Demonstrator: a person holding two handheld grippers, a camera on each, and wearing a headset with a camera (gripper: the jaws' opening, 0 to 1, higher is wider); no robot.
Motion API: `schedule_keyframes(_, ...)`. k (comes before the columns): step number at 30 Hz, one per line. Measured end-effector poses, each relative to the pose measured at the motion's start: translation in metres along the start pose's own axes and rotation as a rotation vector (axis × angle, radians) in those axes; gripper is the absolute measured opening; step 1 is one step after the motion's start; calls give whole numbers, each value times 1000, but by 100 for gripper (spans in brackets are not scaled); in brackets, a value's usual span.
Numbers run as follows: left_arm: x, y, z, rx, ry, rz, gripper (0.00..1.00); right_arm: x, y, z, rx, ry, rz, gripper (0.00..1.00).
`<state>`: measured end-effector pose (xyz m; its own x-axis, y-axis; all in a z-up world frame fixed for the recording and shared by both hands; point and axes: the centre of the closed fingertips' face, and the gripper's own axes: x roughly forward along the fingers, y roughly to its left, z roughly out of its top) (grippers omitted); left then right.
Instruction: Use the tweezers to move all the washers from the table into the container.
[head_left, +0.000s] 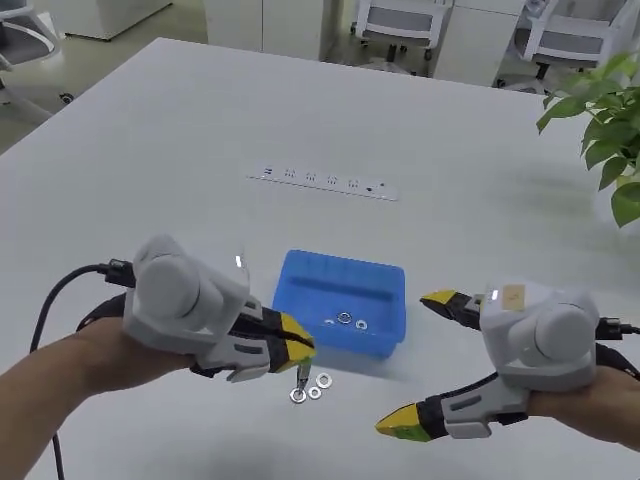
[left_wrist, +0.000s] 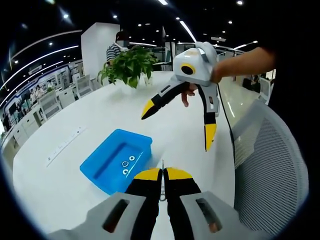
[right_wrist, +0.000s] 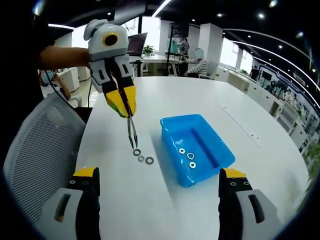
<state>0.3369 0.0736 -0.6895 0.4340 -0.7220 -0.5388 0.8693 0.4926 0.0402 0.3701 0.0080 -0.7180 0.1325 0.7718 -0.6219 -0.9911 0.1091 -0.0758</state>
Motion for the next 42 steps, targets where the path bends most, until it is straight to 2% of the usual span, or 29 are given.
schedule_keyframes(11,1,-3,-7,-4,10,-5,6,1,4,-3,-4,11,8,100)
schedule_keyframes(32,8,-6,-13,10,10,-20,6,3,9,-6,-11,20,27,98)
schedule_keyframes(37,7,-7,-12,8,6,-25,6,5,16,-3,-14,7,61,93)
schedule_keyframes(42,6,-5,-14,32,23,-24,6,11,25,-1,-48,3,101,87)
